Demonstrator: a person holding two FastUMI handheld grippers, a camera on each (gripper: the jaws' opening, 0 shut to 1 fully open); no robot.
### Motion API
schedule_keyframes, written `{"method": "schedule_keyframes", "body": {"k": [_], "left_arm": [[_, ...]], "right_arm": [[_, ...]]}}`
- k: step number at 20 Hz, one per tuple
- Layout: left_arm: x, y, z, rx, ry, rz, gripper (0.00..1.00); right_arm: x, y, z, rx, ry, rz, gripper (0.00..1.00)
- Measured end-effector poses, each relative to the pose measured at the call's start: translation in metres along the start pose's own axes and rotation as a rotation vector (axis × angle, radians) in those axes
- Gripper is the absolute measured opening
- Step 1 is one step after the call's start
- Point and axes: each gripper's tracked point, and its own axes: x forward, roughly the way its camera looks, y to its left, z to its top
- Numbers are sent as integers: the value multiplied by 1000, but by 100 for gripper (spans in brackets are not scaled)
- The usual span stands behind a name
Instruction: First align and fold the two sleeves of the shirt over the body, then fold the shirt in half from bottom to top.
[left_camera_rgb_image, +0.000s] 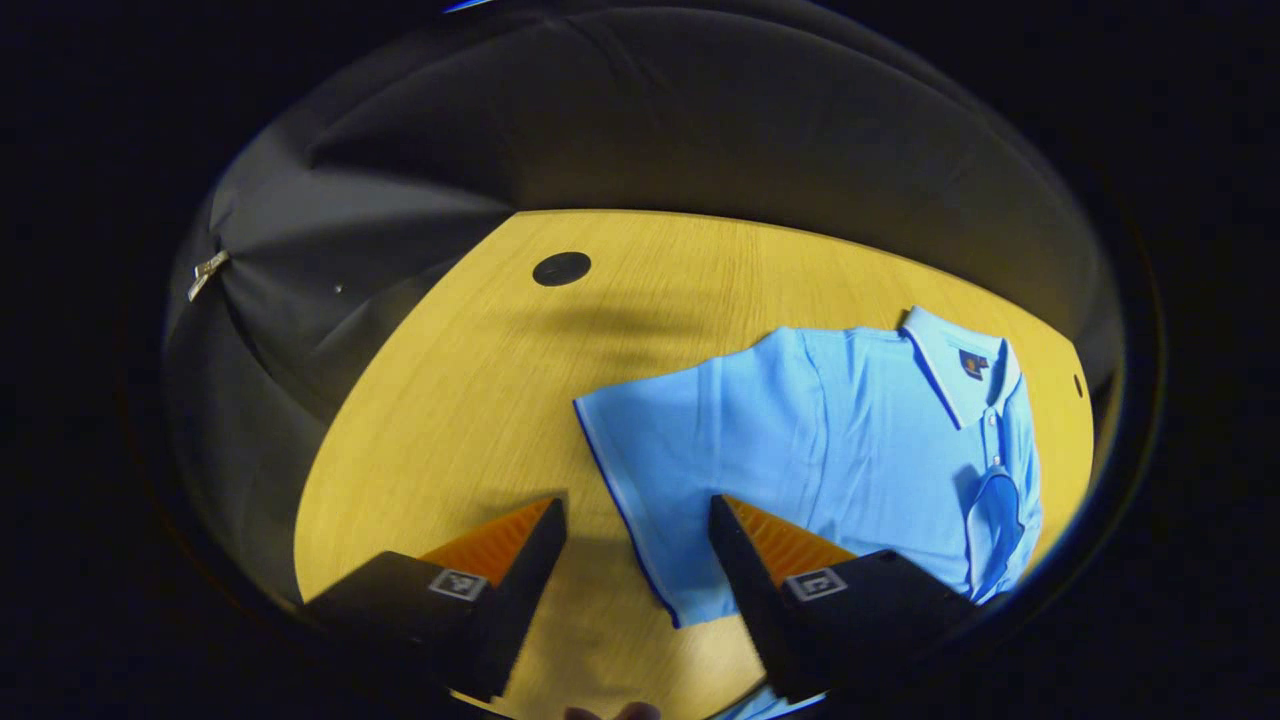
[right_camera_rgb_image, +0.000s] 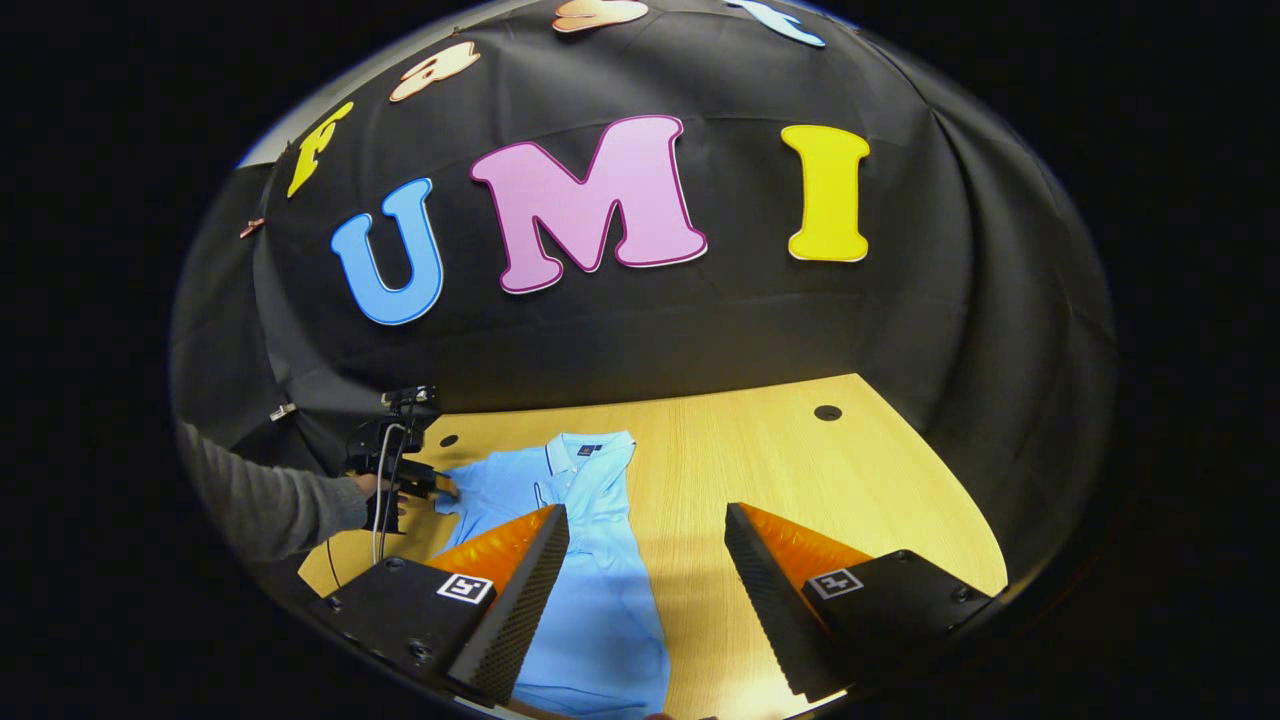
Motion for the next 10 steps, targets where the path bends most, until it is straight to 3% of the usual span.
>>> {"method": "schedule_keyframes", "body": {"k": [2,3,7,10], "left_arm": [[2,-5,-2,7,4,-5,53],[1,-9,0,13,2,-8,50],[0,-19,2,26,8,-30,14],[1,-20,2,8,0,-27,6]], "right_arm": [[-1,-4,-3,1,8,-4,98],[-3,-5,-4,3,10,-7,98],[-6,-12,-6,12,17,-17,98],[-11,-14,-9,8,21,-17,98]]}}
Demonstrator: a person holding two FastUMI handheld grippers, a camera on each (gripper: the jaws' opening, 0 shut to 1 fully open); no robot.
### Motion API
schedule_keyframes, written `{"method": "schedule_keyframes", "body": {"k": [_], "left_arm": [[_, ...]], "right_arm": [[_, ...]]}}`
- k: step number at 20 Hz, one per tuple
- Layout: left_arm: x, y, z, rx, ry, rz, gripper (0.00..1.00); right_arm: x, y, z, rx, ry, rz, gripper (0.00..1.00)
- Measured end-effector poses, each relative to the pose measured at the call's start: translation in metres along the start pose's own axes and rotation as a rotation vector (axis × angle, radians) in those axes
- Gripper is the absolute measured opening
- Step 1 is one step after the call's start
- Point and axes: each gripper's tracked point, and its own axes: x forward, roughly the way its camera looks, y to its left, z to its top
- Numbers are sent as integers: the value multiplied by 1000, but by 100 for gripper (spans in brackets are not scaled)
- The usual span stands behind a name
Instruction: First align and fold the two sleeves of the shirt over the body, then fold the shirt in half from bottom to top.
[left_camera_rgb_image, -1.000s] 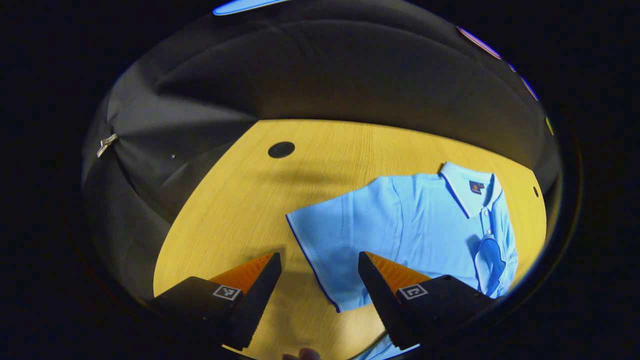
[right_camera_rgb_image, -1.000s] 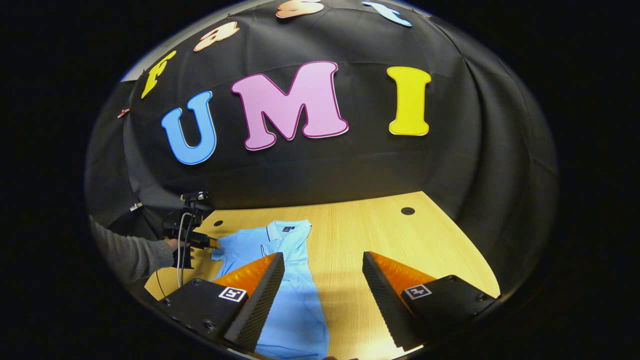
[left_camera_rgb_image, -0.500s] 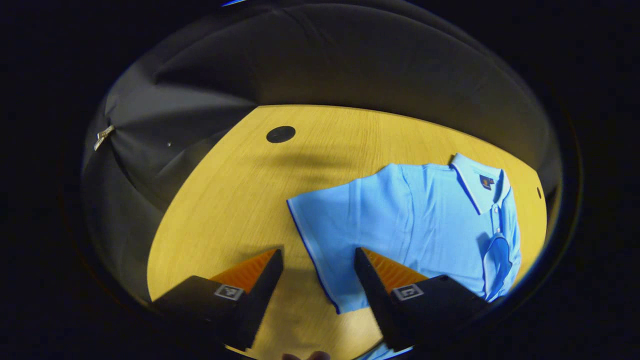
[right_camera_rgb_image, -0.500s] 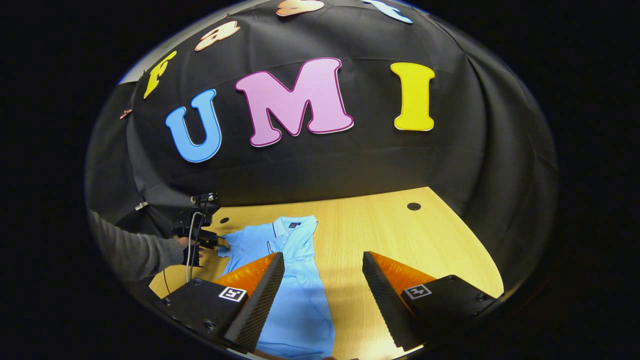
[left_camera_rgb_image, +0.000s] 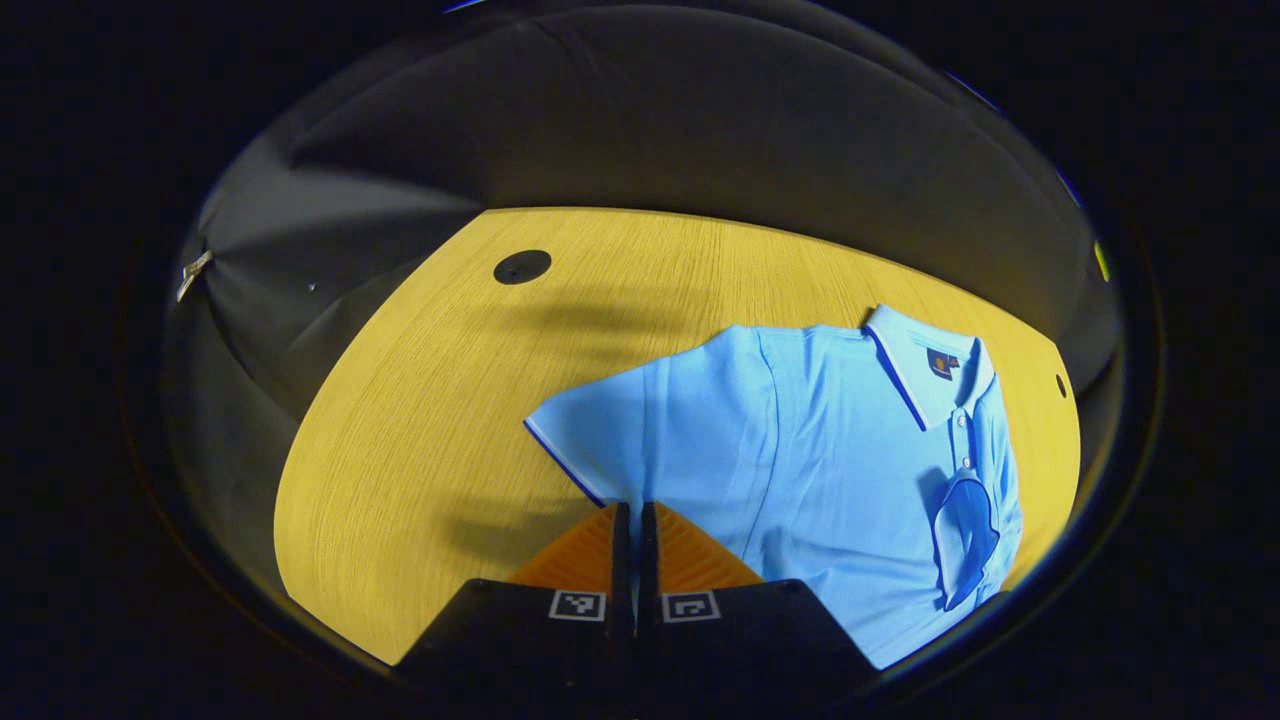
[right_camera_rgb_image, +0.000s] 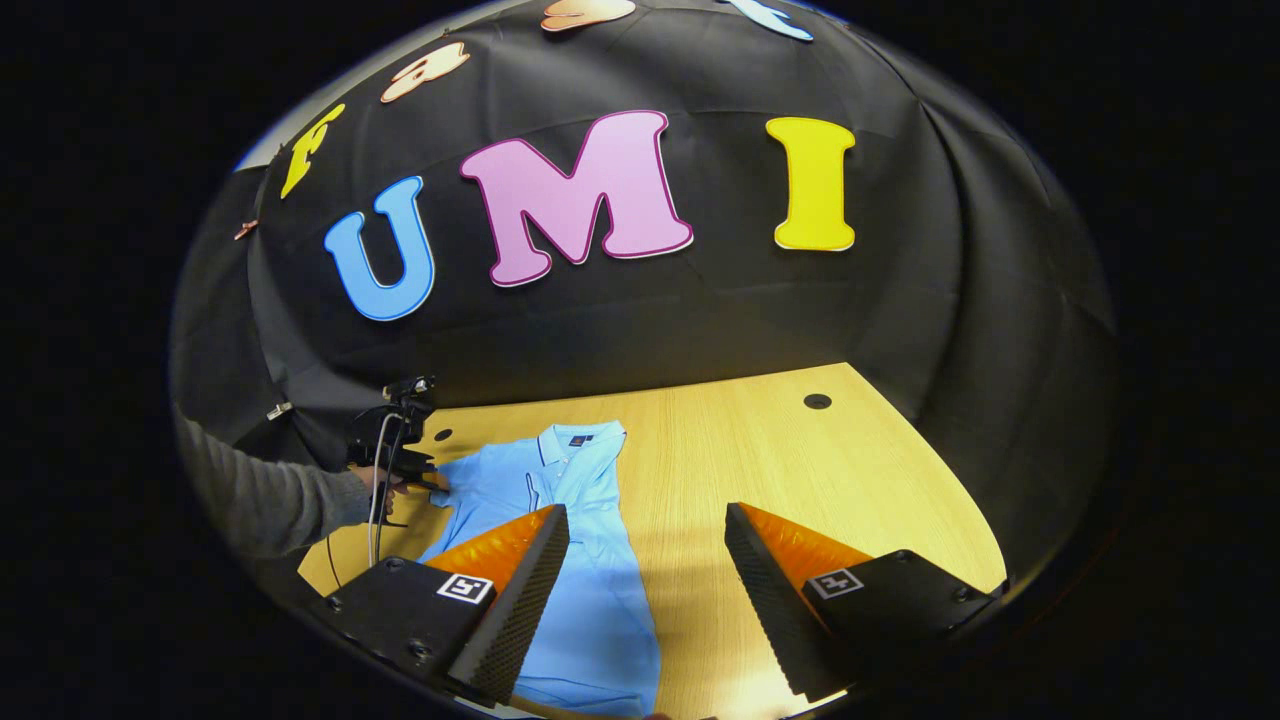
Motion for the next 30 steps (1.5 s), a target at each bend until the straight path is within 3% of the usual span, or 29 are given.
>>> {"method": "schedule_keyframes", "body": {"k": [4,11,19,20,21,22,25,30], "left_arm": [[-9,-10,7,-29,-41,-44,6],[-45,-72,26,-18,-141,-221,6],[-97,-178,5,192,-213,-392,6],[-100,-190,-2,228,-215,-407,1],[-104,-202,-10,259,-211,-419,11],[-104,-213,-17,284,-209,-427,6],[-110,-235,-32,329,-201,-445,6],[-96,-245,-53,404,-169,-411,6]], "right_arm": [[-1,-3,-5,0,10,2,98],[0,-8,-6,24,11,7,98],[-8,-17,-11,40,21,3,98],[-9,-18,-12,42,23,3,98],[-9,-18,-13,45,26,3,98],[-10,-19,-15,47,27,4,98],[-13,-20,-17,49,35,6,98],[-18,-25,-21,57,41,2,98]]}}
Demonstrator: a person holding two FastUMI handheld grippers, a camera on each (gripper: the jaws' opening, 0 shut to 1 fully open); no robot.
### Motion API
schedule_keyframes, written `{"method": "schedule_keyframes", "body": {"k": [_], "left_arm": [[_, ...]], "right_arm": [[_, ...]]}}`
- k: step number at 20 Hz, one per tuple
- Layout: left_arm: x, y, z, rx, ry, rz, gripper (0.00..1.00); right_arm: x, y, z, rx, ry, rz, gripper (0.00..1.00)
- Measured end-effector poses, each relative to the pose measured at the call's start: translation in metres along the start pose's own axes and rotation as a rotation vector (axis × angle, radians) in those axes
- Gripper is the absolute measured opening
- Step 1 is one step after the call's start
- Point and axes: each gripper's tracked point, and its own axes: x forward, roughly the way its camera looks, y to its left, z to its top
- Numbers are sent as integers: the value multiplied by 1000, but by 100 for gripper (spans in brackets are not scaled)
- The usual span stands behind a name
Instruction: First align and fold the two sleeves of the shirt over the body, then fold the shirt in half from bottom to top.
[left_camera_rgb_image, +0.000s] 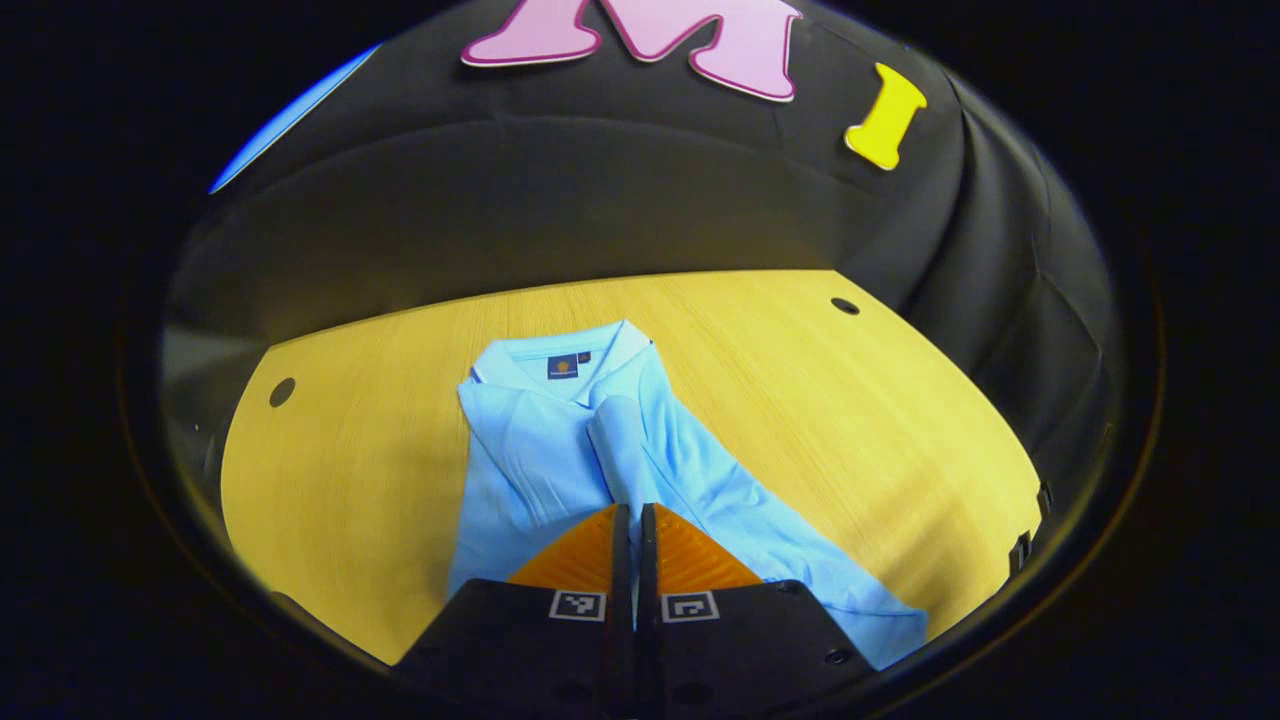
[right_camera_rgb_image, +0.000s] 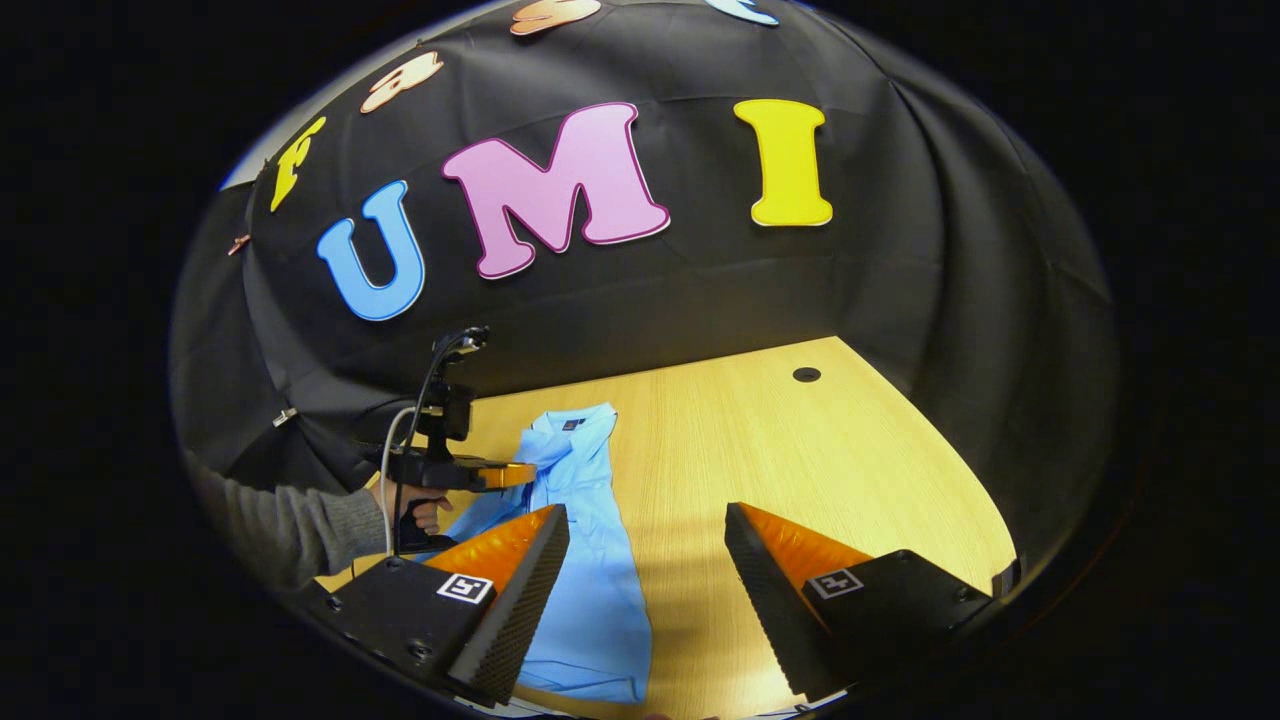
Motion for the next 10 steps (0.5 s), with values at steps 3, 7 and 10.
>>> {"method": "schedule_keyframes", "body": {"k": [3,7,10], "left_arm": [[8,0,-14,63,33,37,6],[18,-2,-26,117,67,67,6],[22,-8,-27,122,74,53,7]], "right_arm": [[-1,-4,-2,3,4,-5,98],[-2,-8,-6,9,14,-10,98],[-4,-9,-8,11,20,-13,98]]}}
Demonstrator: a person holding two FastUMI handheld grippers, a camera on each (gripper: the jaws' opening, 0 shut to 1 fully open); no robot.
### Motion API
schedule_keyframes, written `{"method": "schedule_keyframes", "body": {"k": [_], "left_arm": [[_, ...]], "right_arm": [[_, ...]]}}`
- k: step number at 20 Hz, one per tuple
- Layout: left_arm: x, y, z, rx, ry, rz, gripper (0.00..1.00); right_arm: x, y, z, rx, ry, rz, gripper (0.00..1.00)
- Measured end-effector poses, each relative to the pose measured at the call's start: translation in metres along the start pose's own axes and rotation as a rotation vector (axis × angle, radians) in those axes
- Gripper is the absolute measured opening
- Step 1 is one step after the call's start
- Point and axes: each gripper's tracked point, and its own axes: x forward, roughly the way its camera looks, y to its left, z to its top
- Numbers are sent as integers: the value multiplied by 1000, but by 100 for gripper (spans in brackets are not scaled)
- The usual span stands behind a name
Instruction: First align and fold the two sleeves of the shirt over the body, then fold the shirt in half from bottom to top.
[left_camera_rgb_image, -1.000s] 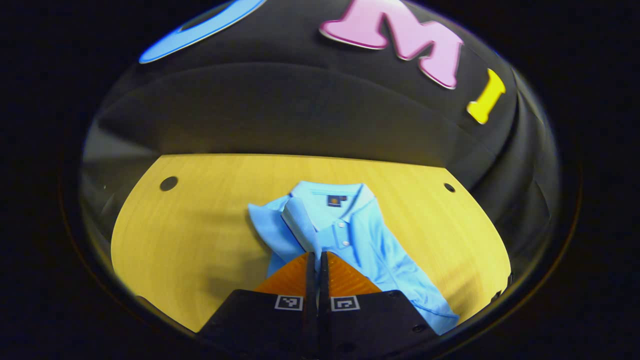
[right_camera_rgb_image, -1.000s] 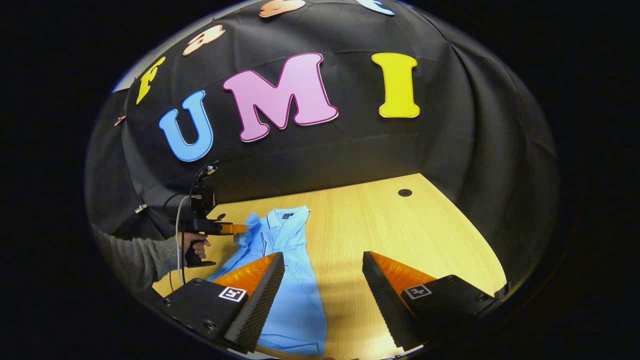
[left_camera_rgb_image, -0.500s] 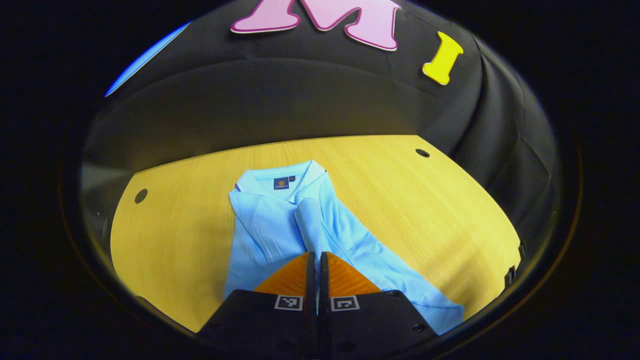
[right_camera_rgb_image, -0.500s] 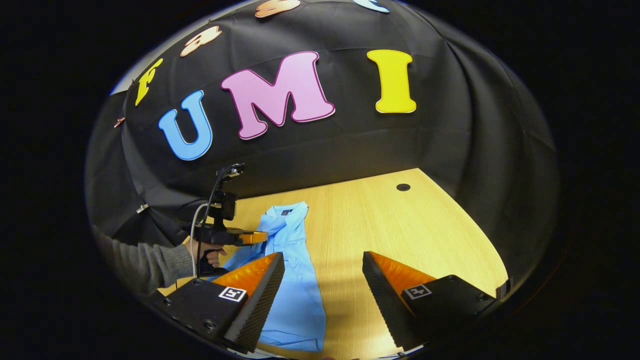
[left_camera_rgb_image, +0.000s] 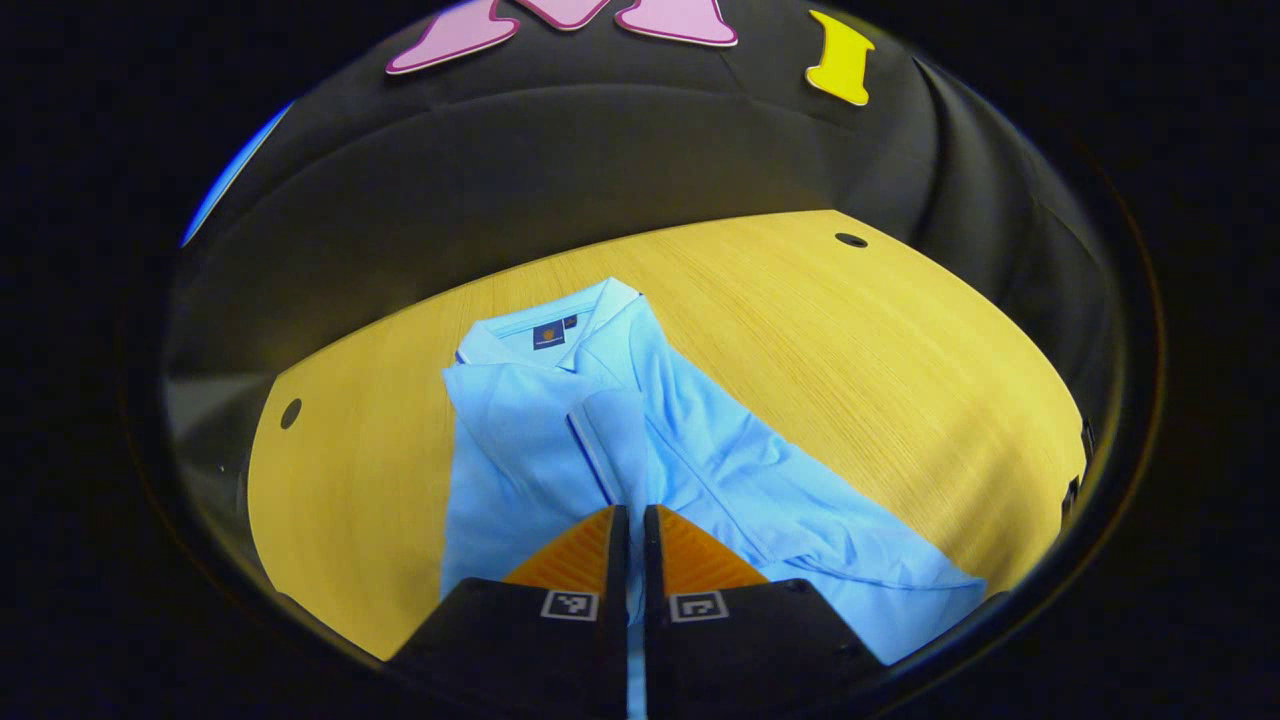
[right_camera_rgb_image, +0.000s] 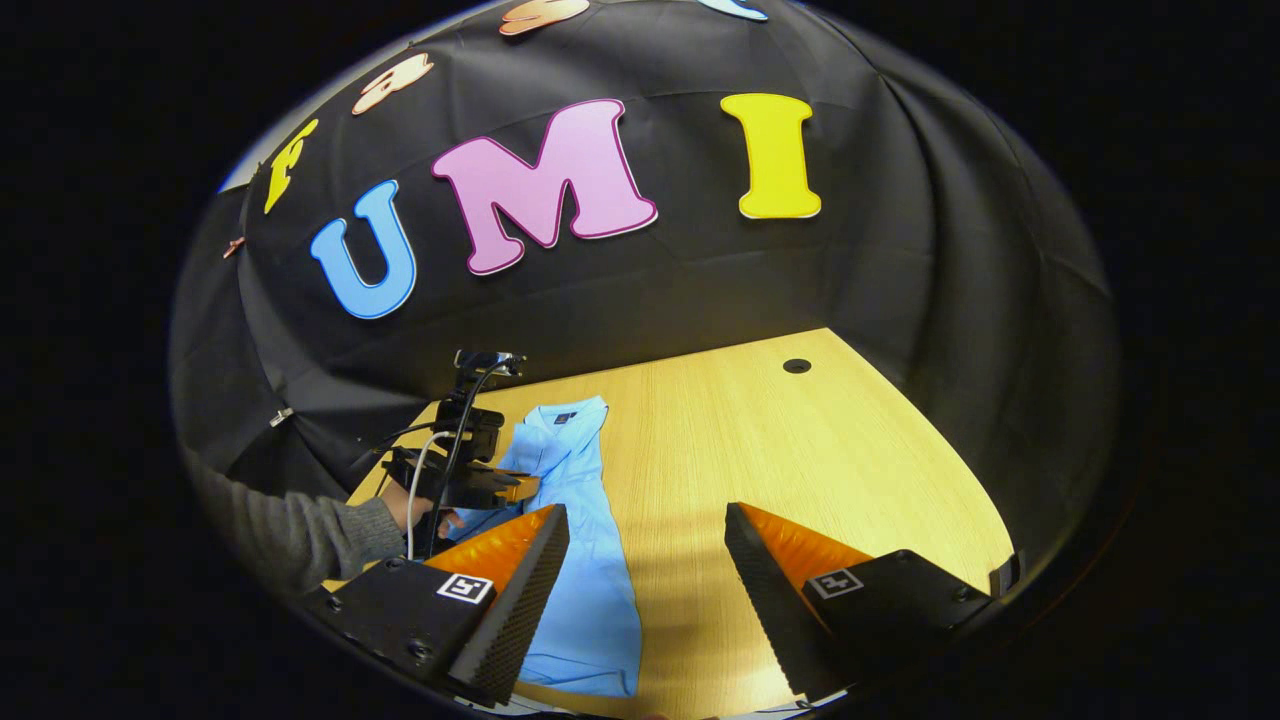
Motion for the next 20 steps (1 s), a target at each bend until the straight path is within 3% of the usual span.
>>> {"method": "schedule_keyframes", "body": {"k": [1,3,4,8,10,11,16,20], "left_arm": [[0,-1,-1,-1,6,-3,18],[2,-2,-2,-4,8,-5,27],[2,-4,-1,-10,7,-9,36],[2,-8,0,-12,-2,-16,53],[0,-9,0,-10,-3,-17,77],[-2,-9,2,-7,-10,-11,81],[-15,-4,14,-10,-70,2,90],[-68,4,16,-63,-149,29,92]], "right_arm": [[0,-1,0,1,0,-1,98],[-1,0,0,5,4,1,98],[-2,1,-1,5,4,1,98],[-3,3,-1,4,6,2,98],[-5,4,-1,5,5,3,98],[-5,5,-1,4,6,3,98],[-8,7,-4,1,7,0,98],[-12,18,-16,-3,29,6,98]]}}
